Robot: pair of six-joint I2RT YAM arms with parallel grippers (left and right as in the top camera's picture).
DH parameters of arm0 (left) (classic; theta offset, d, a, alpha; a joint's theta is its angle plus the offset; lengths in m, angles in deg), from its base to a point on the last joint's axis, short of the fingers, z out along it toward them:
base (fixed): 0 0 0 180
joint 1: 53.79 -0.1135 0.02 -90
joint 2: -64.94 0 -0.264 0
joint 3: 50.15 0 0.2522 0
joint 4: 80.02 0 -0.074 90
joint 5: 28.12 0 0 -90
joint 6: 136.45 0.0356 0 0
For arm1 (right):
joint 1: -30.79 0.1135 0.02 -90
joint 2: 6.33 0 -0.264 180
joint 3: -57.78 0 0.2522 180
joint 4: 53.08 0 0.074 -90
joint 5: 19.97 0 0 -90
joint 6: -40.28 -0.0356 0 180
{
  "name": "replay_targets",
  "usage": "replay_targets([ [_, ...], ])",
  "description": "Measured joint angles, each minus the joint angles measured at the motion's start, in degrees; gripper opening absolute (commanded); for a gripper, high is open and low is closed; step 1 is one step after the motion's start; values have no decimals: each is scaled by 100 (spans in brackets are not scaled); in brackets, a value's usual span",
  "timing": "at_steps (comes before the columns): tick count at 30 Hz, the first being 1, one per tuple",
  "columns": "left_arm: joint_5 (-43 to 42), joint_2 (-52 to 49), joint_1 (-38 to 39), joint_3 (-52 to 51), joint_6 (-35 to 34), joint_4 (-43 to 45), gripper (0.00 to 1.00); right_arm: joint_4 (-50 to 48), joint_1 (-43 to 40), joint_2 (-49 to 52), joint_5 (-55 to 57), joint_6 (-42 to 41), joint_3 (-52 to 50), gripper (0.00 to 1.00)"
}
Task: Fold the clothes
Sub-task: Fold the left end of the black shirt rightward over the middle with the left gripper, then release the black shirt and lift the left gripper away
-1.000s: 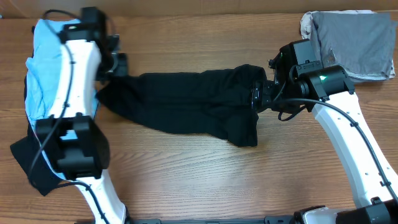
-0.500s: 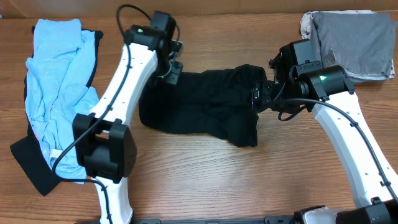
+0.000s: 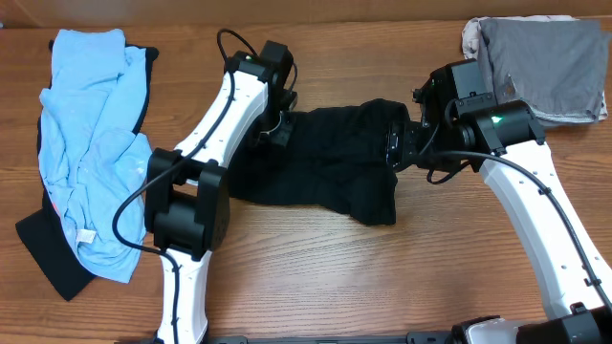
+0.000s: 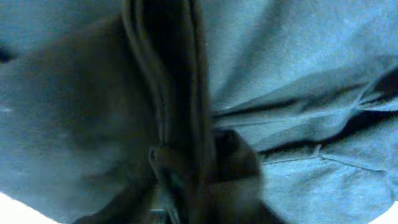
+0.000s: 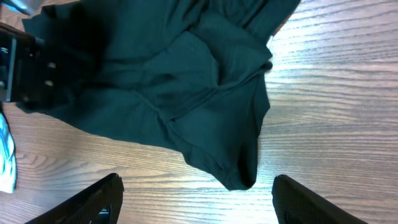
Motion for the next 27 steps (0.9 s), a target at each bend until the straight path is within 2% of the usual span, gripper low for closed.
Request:
replay_targets([
  [6,-262,-39,92,0,-20,2,60,-87,0,0,0,2,0,80],
  [22,-1849,-42,431,17,-22,-149,59,-186,0,0,138,-52,-2,80],
  [27,-2103,-85,343,538,-22,-249,60,-599,-17,20,197,-81,-2,80],
])
